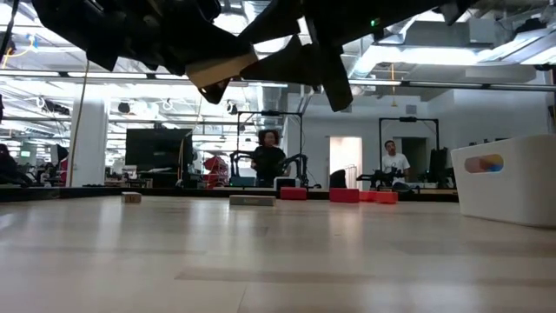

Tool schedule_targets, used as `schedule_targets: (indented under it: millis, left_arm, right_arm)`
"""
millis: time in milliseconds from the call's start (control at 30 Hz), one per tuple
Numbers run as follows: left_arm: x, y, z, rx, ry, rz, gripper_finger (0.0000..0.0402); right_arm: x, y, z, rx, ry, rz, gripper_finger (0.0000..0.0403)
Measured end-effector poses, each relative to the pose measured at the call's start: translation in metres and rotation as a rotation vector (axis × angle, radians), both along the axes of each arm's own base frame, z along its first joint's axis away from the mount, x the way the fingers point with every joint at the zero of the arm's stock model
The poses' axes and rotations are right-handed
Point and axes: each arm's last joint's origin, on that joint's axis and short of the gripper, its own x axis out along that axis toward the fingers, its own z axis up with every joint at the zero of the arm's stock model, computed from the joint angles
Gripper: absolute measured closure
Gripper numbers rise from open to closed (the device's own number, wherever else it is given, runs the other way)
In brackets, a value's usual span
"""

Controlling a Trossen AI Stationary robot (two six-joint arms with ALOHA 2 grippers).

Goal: Sort blocks by size
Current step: Put the wooden block into the white bin

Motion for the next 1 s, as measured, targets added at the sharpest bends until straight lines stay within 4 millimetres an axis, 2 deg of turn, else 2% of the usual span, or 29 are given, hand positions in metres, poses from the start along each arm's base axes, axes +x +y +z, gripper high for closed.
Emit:
schedule_targets:
  millis: [367, 600, 800, 900, 1000]
  left_arm:
    - [-0.0002, -0.001, 0.0001, -0.002, -0.002, -0.016, 0.0294]
    - [0.0, -0.0011, 0.0019, -0.022, -0.017, -0.014, 0.0294]
    - [0.0003, -0.0011, 0.0034, -0.029, -0.031, -0.013, 0.0293]
    - [0.0004, -0.0003, 0.0035, -0.043, -0.029, -0.009, 0.028]
    - [0.0006, 0.002, 0.004, -0.043, -0.034, 0.0, 0.0251]
  right_arm:
    - [0.002, -0.0021, 0.001, -0.01, 0.0, 0.063, 0.0215]
    - [0.0022, -0.0021, 0.0016, -0.023, -0.002, 0.07, 0.0246]
    - [0.0022, -0.0017, 0.0019, 0.022, -0.015, 0.063, 0.0288]
    - [0.0021, -0.0017, 0.0015, 0.033, -0.015, 0.06, 0.0319]
    - [0.0018, -0.0014, 0.0012, 0.043, -0.014, 0.05, 0.032]
